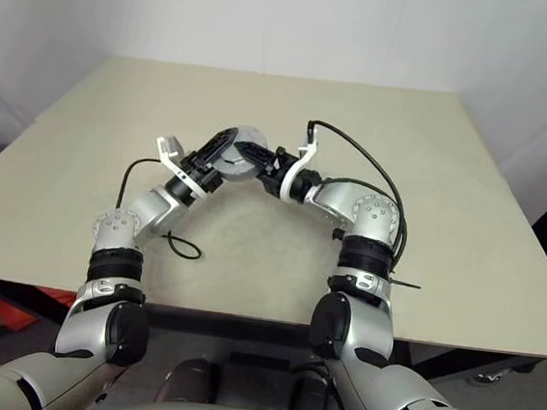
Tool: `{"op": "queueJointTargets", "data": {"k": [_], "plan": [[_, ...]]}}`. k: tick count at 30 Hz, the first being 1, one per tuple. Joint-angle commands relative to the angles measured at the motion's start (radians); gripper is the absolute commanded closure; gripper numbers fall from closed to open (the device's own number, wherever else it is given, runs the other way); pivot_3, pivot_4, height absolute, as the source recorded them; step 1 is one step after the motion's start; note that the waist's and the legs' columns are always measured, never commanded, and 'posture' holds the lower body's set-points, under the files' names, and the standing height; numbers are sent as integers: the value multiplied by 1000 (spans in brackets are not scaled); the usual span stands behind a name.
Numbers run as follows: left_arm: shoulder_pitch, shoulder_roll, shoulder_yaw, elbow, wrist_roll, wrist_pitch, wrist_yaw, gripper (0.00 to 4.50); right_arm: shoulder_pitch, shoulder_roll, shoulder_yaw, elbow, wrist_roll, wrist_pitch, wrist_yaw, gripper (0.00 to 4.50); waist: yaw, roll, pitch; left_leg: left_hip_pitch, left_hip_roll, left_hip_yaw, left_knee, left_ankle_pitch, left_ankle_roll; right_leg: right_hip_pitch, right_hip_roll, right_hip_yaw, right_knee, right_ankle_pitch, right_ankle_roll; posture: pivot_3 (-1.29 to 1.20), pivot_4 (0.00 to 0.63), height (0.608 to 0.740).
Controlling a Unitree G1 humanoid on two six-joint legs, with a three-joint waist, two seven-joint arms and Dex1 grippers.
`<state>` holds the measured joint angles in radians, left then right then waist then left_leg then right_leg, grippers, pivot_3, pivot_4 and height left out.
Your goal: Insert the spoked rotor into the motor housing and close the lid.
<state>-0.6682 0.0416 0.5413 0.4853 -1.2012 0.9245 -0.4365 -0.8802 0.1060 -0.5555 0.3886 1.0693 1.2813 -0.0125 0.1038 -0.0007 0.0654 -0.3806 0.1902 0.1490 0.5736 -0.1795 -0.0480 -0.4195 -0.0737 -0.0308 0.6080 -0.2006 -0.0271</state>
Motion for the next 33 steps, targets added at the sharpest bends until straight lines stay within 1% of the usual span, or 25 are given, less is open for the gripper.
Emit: {"op": "queueJointTargets", "data": {"k": [1, 3, 4, 8, 13, 17, 22, 26, 33], "plan": [[-18, 16, -5, -11, 13, -19, -6, 2244, -16, 8, 11, -62, 35, -57, 38, 2471, 0, 0, 0, 0, 0, 0, 0, 0, 0, 0, 0, 0, 0, 0, 0, 0, 0, 740], [-15, 17, -10, -11, 23, -26, -5, 2244, -9, 2, 22, -60, 28, -79, 59, 1727, 1, 0, 0, 0, 0, 0, 1, 0, 0, 0, 0, 0, 0, 0, 0, 0, 0, 740], [-12, 16, -13, -12, 28, -29, -6, 2244, -6, -1, 29, -62, 21, -92, 61, 1517, 1, 0, 0, 0, 0, 0, 1, 0, 0, 0, 0, 0, 1, 0, 0, 0, 0, 740], [0, 12, -17, -23, 44, -37, -6, 2244, 3, -9, 68, -90, -26, -169, 59, 168, 0, 0, 0, 0, 0, 0, 2, 0, 0, 0, 0, 0, 1, 1, 0, 0, 0, 740], [9, 6, -16, -30, 76, -79, 17, 2244, 15, -19, 90, -92, -52, -216, 56, 168, 1, 0, 0, 0, 0, 0, 3, 0, 0, 1, 0, 0, 1, 1, 0, 0, 0, 740], [14, 32, 33, 7, 103, -167, 56, 2244, 25, -32, 106, -66, -99, -269, 48, 168, -3, 0, 0, 0, 0, 0, 3, 0, 0, 1, 0, 0, 1, 1, 0, 0, 0, 740], [28, 73, 133, 39, 85, -269, 111, 2244, 36, -35, 121, -62, -108, -277, 59, 168, -8, 0, 0, 1, 1, 0, 3, 0, 0, 1, 0, 0, 1, 2, 0, 0, 0, 740], [46, 135, 213, 54, 90, -355, 139, 2244, 41, -39, 135, -57, -123, -283, 75, 168, -6, -1, 0, 0, 1, 0, 3, 0, 0, 1, 0, 0, 1, 2, 0, 0, 0, 740], [83, 212, 237, 62, 135, -407, 198, 2244, 42, -41, 148, -41, -131, -285, 84, 168, 1, -3, -1, 0, 1, -1, 4, 0, 0, 2, 0, -1, 1, 2, 0, 0, 0, 740]]}}
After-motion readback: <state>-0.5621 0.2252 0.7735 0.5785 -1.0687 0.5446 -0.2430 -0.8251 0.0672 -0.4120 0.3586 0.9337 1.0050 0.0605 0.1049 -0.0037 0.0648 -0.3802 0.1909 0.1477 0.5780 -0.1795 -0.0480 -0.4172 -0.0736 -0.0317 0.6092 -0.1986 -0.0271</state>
